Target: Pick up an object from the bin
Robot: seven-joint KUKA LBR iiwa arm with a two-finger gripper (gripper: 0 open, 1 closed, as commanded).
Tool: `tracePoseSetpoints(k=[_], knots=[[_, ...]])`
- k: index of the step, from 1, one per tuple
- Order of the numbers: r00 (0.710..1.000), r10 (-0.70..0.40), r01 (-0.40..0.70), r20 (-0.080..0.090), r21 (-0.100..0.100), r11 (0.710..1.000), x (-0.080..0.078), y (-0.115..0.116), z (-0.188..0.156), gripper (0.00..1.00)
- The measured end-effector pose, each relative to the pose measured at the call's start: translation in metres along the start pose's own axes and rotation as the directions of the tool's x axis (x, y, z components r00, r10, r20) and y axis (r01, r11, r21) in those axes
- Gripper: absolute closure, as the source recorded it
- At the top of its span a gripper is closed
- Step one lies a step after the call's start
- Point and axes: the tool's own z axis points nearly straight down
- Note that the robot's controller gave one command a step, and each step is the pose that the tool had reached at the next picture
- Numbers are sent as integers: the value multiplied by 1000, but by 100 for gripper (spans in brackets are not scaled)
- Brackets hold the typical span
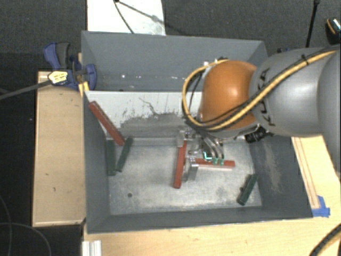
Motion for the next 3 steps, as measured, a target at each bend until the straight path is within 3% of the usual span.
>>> tracePoseSetpoints(k=[1,2,3], knots=[[866,-500,500,2,1,866,20,-14,80,0],[869,-494,494,6,3,869,19,-13,78,100],[840,-543,543,13,8,840,32,-25,-66,100]])
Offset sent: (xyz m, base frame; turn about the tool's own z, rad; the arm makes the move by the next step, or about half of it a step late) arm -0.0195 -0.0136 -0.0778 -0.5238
